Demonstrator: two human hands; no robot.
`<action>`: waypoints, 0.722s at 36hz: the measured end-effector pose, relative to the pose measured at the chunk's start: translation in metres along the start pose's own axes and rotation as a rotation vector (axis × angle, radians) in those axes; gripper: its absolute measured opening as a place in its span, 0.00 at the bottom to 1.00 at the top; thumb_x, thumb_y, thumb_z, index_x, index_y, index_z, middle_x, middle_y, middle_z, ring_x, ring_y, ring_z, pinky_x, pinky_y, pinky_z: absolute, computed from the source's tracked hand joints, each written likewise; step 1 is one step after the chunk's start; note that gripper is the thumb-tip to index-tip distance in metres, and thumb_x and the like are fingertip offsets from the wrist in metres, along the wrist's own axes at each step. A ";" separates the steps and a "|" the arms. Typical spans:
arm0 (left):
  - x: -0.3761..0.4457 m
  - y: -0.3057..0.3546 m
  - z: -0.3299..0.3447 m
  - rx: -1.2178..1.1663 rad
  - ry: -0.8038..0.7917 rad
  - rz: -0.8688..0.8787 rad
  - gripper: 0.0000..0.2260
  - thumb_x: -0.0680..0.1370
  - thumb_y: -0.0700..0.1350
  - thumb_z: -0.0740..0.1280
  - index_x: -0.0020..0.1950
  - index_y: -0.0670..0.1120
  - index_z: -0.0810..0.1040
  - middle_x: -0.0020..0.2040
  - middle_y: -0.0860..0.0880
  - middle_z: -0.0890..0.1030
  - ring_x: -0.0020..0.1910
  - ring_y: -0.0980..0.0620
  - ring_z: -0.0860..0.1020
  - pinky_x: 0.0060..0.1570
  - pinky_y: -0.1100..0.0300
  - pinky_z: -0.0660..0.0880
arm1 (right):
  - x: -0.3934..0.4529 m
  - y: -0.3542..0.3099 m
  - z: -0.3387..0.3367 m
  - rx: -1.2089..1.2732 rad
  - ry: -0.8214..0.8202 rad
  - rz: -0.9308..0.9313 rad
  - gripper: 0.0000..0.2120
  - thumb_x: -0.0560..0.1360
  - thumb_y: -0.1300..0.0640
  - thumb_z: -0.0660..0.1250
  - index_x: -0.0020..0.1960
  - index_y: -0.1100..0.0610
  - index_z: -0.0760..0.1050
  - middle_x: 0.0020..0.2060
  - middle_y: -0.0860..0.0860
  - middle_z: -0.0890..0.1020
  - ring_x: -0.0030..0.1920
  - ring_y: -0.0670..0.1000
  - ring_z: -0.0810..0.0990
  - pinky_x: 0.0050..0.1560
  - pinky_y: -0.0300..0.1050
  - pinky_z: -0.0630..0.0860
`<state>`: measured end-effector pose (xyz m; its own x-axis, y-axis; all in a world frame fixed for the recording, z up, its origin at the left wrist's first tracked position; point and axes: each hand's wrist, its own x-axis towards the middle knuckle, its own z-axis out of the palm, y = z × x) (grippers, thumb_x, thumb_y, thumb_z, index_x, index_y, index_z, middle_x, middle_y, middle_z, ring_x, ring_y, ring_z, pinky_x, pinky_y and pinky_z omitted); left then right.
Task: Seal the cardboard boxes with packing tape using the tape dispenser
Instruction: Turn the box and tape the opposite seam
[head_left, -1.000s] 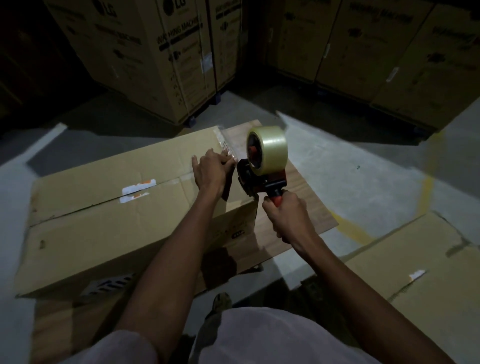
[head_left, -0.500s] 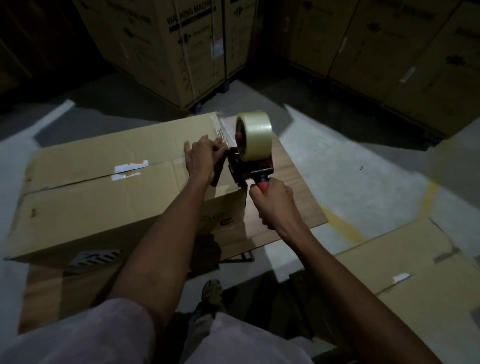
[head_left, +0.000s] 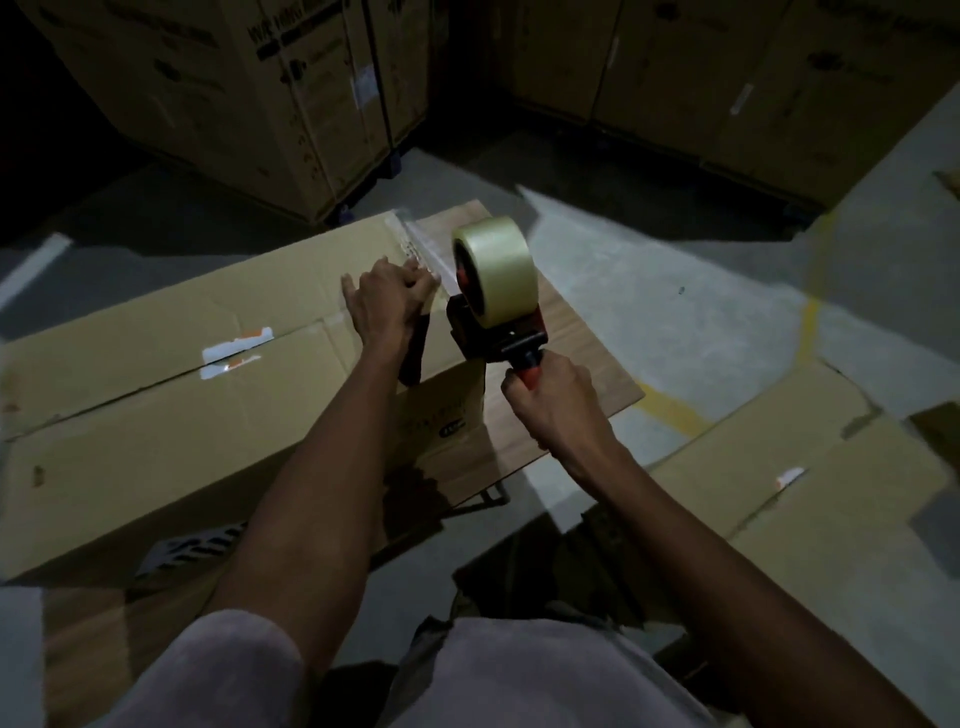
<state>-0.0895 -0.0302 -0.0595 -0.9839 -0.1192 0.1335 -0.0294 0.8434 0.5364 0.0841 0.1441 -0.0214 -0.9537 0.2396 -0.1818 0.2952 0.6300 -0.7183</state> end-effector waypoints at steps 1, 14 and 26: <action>0.000 0.000 0.000 0.015 -0.003 0.008 0.17 0.80 0.60 0.66 0.60 0.51 0.86 0.64 0.43 0.81 0.64 0.44 0.77 0.75 0.43 0.56 | 0.000 0.000 0.001 -0.006 0.010 0.004 0.11 0.77 0.47 0.65 0.49 0.55 0.76 0.40 0.57 0.81 0.38 0.60 0.81 0.39 0.62 0.83; -0.015 0.007 -0.008 0.043 -0.073 0.187 0.14 0.79 0.56 0.70 0.59 0.48 0.86 0.60 0.46 0.82 0.53 0.43 0.80 0.61 0.50 0.70 | -0.010 0.000 0.009 0.064 0.045 0.028 0.12 0.76 0.47 0.65 0.46 0.56 0.76 0.37 0.57 0.81 0.36 0.60 0.81 0.37 0.63 0.83; -0.034 0.020 -0.006 -0.519 -0.028 -0.183 0.07 0.76 0.49 0.68 0.50 0.48 0.76 0.57 0.49 0.85 0.57 0.59 0.79 0.74 0.45 0.64 | -0.003 0.008 -0.005 0.056 -0.024 -0.006 0.12 0.78 0.47 0.64 0.44 0.56 0.75 0.37 0.58 0.81 0.35 0.61 0.82 0.34 0.59 0.83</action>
<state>-0.0555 -0.0127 -0.0484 -0.9754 -0.2197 -0.0195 -0.1170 0.4401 0.8903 0.0893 0.1516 -0.0234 -0.9567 0.2175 -0.1933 0.2866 0.5888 -0.7558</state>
